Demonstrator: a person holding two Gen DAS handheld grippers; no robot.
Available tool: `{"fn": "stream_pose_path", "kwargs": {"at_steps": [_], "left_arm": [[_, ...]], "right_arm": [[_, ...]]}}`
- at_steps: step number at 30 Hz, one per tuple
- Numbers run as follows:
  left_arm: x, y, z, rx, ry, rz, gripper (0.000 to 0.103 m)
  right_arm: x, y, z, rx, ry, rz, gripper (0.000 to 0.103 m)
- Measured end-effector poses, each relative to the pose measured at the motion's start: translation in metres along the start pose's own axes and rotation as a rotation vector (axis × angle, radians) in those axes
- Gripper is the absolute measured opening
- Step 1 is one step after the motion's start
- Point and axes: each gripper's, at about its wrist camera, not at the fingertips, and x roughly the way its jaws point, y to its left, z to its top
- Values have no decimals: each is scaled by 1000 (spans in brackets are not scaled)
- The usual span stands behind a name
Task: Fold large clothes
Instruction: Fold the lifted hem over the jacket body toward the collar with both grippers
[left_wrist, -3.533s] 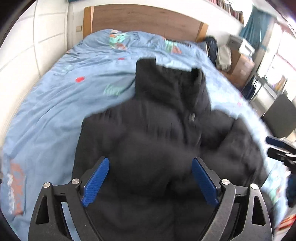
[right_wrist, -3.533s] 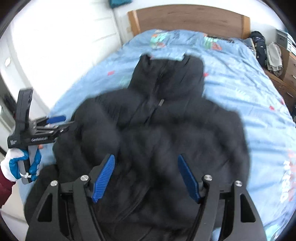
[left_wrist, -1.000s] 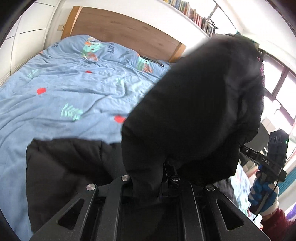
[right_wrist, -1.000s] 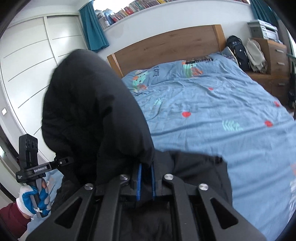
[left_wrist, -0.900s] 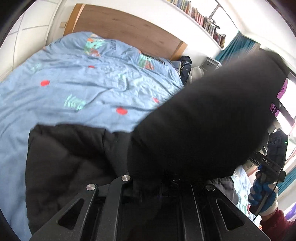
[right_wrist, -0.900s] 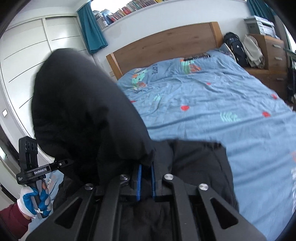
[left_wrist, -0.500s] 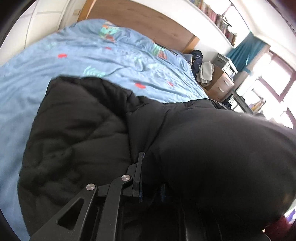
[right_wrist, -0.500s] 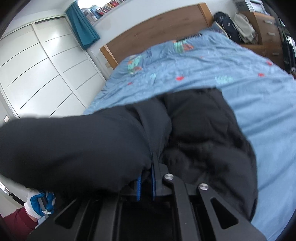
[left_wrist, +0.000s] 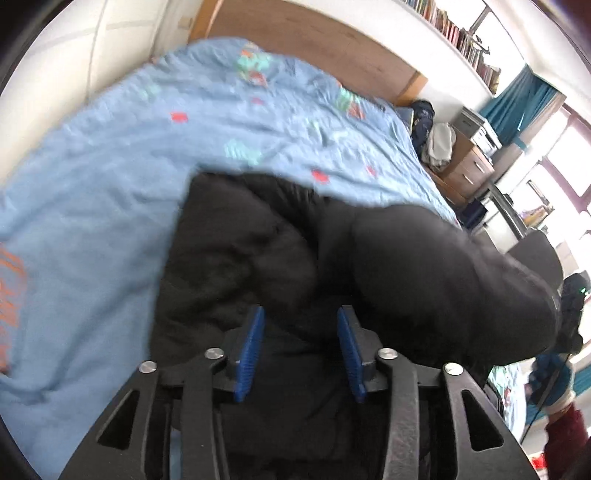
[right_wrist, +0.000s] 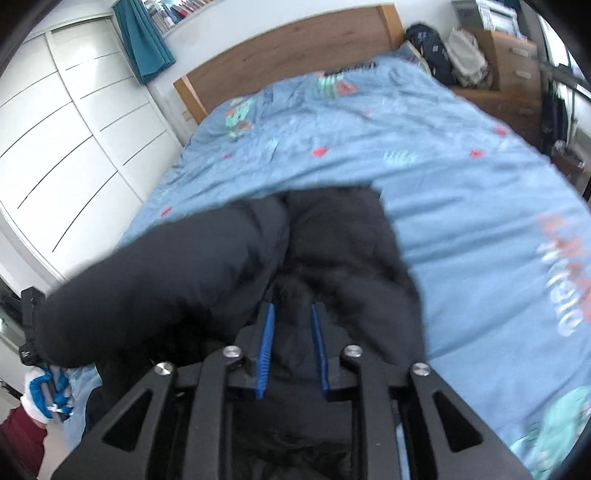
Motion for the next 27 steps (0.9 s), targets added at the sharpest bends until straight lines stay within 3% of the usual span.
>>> {"fn": "stream_pose_path", "kwargs": {"at_steps": [2, 4, 7, 12, 16, 21, 27], "left_arm": [[-12, -11, 17, 14, -28, 1, 56], [-16, -26, 35, 34, -51, -14, 64], [-8, -55, 58, 63, -56, -36, 66], [34, -95, 78, 104, 4, -64, 66], [60, -109, 67, 103, 47, -99, 66], [90, -105, 20, 173, 99, -42, 67], [94, -89, -29, 210, 39, -18, 70]], "right_arm": [[-15, 8, 23, -21, -39, -2, 38], [-20, 22, 43, -45, -61, 11, 41], [-11, 51, 68, -95, -44, 44, 43], [31, 106, 85, -203, 52, 85, 43], [62, 129, 71, -270, 125, 94, 43], [79, 126, 30, -325, 179, 73, 44], [73, 100, -25, -341, 152, 65, 44]]}}
